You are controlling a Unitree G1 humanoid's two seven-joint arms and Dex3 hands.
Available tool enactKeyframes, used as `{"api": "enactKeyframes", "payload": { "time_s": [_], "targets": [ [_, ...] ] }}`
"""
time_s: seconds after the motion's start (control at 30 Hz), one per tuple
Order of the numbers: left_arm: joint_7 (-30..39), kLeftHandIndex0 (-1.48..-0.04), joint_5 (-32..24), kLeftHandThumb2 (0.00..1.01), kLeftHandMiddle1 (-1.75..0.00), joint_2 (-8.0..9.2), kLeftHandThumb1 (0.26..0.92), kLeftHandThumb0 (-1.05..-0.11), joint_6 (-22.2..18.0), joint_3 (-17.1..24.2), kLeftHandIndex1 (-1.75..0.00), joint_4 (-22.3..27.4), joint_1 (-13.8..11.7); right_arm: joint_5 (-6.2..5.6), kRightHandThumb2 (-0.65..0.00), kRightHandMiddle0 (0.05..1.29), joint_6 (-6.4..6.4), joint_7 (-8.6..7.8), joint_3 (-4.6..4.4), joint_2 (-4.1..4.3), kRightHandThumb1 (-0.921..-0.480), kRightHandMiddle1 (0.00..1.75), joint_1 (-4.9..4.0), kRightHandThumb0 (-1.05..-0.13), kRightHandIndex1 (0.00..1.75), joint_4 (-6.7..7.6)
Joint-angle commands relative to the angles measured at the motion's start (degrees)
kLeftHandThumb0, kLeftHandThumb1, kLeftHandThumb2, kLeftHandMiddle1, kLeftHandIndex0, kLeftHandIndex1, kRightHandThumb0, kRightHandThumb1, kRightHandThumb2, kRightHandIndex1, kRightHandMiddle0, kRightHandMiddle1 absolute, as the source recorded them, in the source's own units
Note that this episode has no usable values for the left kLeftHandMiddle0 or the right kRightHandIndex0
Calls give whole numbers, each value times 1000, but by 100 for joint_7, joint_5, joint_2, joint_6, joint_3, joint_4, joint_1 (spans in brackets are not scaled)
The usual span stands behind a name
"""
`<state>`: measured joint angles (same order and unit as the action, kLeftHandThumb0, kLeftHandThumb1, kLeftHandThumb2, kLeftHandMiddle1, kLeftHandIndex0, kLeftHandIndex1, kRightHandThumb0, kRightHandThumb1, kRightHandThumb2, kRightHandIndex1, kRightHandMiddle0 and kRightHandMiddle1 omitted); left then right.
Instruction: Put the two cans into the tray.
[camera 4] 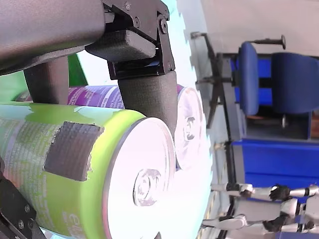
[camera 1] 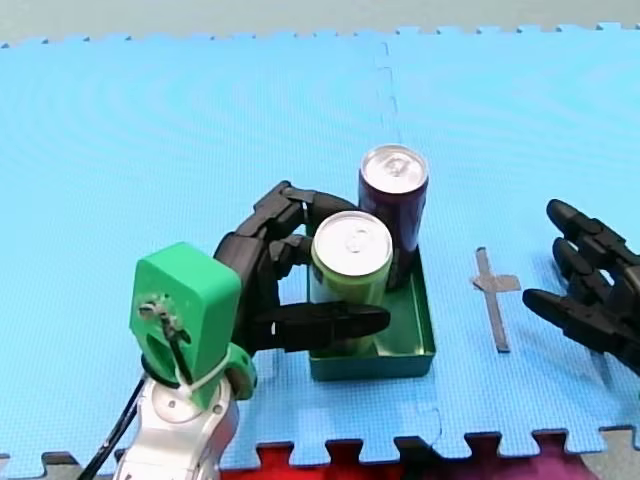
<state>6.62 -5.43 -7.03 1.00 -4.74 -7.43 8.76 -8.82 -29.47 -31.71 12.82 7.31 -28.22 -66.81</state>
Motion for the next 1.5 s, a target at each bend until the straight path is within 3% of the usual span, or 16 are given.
{"api": "enactKeyframes", "payload": {
  "time_s": [0.0,0.43,1.47],
  "targets": [
    [2,-568,23,1,-1746,27,844,-604,-90,7,-1746,-55,63,-27,-78,247,-32,12,7,16,-921,0,16,-1036,1,21],
    [58,-568,99,1,-1746,54,846,-612,-344,-4,-1746,-461,133,-31,-80,245,-32,24,2,6,-921,0,37,-1030,0,41],
    [175,-562,146,0,-1746,107,849,-625,-875,-32,-1746,-849,108,-75,-87,247,-91,-46,-16,8,-921,1,121,-1035,0,197]
  ]
}}
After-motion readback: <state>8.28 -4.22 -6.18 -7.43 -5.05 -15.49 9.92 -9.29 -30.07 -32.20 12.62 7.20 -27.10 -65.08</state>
